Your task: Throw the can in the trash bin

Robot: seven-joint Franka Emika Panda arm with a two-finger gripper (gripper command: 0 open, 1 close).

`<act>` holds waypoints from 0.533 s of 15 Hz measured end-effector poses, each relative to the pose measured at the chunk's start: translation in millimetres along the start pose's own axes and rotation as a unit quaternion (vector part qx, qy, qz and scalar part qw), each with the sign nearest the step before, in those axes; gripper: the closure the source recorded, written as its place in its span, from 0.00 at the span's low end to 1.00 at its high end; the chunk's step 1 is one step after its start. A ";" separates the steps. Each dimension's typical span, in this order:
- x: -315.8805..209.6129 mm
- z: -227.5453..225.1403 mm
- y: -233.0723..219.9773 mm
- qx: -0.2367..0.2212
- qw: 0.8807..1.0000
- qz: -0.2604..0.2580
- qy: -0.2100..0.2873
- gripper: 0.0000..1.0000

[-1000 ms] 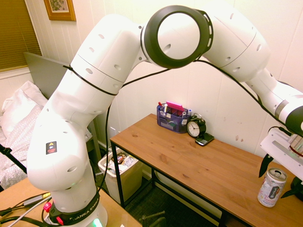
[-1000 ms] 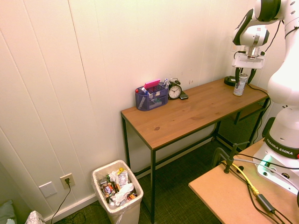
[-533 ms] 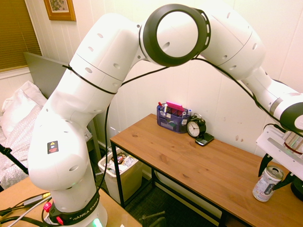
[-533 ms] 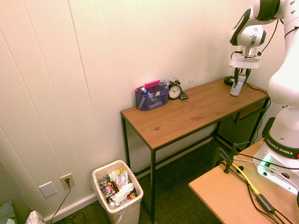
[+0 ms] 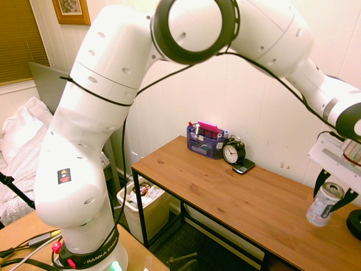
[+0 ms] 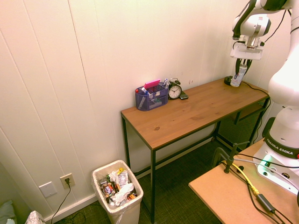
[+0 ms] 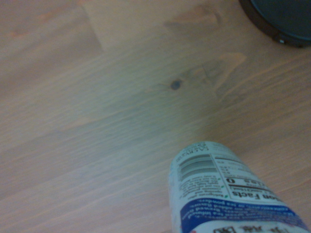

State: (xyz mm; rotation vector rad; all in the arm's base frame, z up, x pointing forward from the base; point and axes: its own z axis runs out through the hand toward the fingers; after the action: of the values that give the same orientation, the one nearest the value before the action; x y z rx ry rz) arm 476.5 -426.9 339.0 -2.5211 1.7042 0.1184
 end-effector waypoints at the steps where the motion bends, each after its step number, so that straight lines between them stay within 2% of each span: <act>1: -20.0 -20.6 -11.1 0.008 1.000 -0.017 0.009 1.00; 4: -103.5 -53.8 -59.3 -0.001 0.993 -0.108 0.045 1.00; 8: -252.0 -50.2 -116.3 -0.051 0.973 -0.209 0.085 1.00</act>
State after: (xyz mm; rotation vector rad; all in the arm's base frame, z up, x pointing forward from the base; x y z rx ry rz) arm 491.2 -157.9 422.7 -2.9778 1.1993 -0.0465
